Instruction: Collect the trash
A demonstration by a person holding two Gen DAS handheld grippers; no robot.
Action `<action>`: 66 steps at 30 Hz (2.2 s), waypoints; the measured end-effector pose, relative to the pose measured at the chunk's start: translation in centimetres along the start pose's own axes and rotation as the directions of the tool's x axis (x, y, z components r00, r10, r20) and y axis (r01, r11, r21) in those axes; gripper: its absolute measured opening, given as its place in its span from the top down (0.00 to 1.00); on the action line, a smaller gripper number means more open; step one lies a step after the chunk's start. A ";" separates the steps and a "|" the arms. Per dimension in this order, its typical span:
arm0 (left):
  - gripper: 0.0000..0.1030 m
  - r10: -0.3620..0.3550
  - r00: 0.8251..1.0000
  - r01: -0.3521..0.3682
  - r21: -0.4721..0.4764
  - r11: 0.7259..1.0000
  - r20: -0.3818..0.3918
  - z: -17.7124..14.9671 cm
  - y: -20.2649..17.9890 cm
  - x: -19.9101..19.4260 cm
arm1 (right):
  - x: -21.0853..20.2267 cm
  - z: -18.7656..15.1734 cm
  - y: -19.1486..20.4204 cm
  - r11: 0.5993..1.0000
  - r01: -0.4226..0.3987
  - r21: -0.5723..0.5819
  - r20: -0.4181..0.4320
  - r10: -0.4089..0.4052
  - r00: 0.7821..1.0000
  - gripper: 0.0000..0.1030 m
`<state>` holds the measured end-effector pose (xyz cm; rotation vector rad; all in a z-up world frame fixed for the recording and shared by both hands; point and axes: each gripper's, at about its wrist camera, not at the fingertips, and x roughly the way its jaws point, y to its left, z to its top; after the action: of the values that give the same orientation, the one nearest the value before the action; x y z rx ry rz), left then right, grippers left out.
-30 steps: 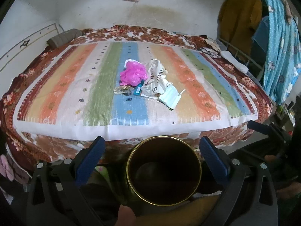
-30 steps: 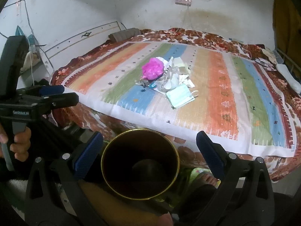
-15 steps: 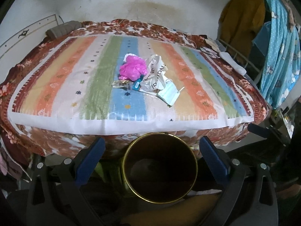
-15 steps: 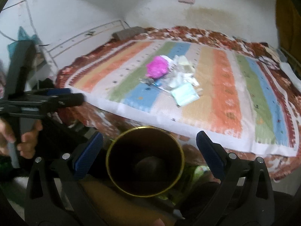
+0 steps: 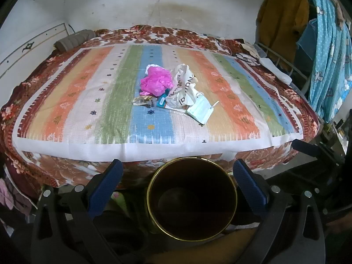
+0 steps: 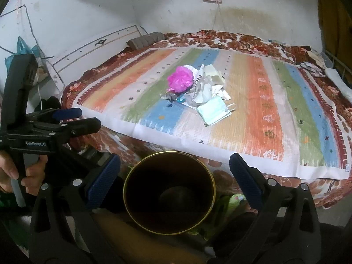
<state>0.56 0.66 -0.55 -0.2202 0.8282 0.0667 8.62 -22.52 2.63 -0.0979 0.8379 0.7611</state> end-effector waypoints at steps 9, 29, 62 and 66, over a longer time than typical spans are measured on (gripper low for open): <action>0.05 0.011 1.000 -0.011 -0.015 1.000 -0.013 1.6 0.2 0.9 | 0.9 1.1 0.1 1.000 -0.020 0.003 -0.007 0.020 1.000 0.08; 0.05 -0.020 0.997 0.008 -0.160 0.987 -0.079 9.7 3.8 5.4 | 4.3 9.1 -2.8 1.000 -0.016 0.027 -0.051 0.017 0.999 0.08; 0.08 -0.040 0.996 0.031 -0.112 0.993 -0.079 18.5 7.3 16.8 | 16.2 15.7 -4.1 1.000 -0.013 -0.002 -0.125 0.013 0.992 0.08; 0.09 -0.056 0.993 0.041 -0.153 0.987 -0.099 18.8 8.6 18.5 | 18.0 16.0 -4.6 1.000 -0.007 -0.002 -0.137 0.007 0.991 0.08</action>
<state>25.43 12.66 -3.31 -0.3890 0.9212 0.0726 29.47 -9.81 -0.07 -0.1511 0.9684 0.7685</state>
